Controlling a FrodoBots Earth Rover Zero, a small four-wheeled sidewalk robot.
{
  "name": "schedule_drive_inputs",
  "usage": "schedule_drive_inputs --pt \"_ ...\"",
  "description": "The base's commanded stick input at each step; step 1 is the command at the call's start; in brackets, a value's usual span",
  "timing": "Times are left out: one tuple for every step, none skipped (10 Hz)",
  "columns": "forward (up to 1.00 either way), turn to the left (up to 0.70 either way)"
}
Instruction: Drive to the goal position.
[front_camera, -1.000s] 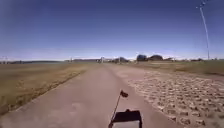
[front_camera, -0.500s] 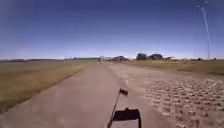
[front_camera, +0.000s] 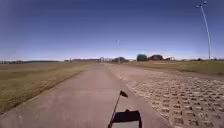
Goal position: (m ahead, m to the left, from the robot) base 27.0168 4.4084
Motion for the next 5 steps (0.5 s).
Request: schedule_drive_inputs --pt "0.0 0.0" --pt "0.47 0.0" --pt "0.95 0.0" --pt "1.0 0.0" --pt "1.0 0.0"
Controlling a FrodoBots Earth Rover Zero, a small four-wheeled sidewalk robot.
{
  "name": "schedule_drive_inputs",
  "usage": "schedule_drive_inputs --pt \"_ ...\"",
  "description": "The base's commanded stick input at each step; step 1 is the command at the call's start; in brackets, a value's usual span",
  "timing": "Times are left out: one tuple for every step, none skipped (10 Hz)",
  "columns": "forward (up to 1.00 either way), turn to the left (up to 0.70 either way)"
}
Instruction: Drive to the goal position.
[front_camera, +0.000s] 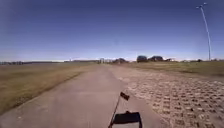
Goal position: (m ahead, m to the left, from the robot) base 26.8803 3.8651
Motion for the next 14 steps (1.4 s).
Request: schedule_drive_inputs --pt "1.0 0.14" --pt "1.0 0.31" --pt "1.0 0.27" --pt "1.0 0.09" --pt "1.0 0.09" --pt "1.0 0.28" --pt "1.0 0.38" --pt "1.0 0.39" --pt "1.0 0.04" --pt "1.0 0.01" --pt "1.0 0.0" --pt "1.0 0.0" --pt "1.0 0.0" --pt "1.0 0.0"
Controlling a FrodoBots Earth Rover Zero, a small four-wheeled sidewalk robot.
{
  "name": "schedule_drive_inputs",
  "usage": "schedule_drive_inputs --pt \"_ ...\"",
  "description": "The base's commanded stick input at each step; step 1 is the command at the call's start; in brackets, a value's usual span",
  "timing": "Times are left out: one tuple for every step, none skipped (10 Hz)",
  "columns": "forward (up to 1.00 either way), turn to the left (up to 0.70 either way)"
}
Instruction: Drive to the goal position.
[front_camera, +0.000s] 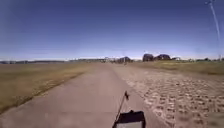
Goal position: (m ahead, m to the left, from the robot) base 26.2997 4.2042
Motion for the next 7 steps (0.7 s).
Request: schedule_drive_inputs --pt "1.0 0.0" --pt "1.0 0.0" --pt "1.0 0.0" --pt "1.0 0.0" --pt "1.0 0.0" --pt "1.0 0.0" --pt "1.0 0.0"
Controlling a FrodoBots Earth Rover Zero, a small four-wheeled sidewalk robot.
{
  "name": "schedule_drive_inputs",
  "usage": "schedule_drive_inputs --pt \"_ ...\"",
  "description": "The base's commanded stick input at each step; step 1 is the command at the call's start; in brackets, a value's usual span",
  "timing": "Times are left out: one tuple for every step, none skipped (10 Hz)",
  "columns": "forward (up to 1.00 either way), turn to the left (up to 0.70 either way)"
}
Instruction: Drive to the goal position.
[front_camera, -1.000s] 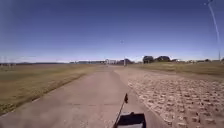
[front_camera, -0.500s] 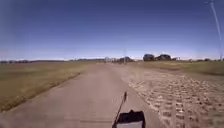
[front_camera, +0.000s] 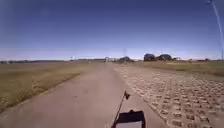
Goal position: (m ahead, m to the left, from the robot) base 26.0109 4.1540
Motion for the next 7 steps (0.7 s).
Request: schedule_drive_inputs --pt "1.0 0.0" --pt "1.0 0.0" --pt "1.0 0.4" --pt "1.0 0.4" --pt "1.0 0.0" --pt "1.0 0.0" --pt "1.0 0.0"
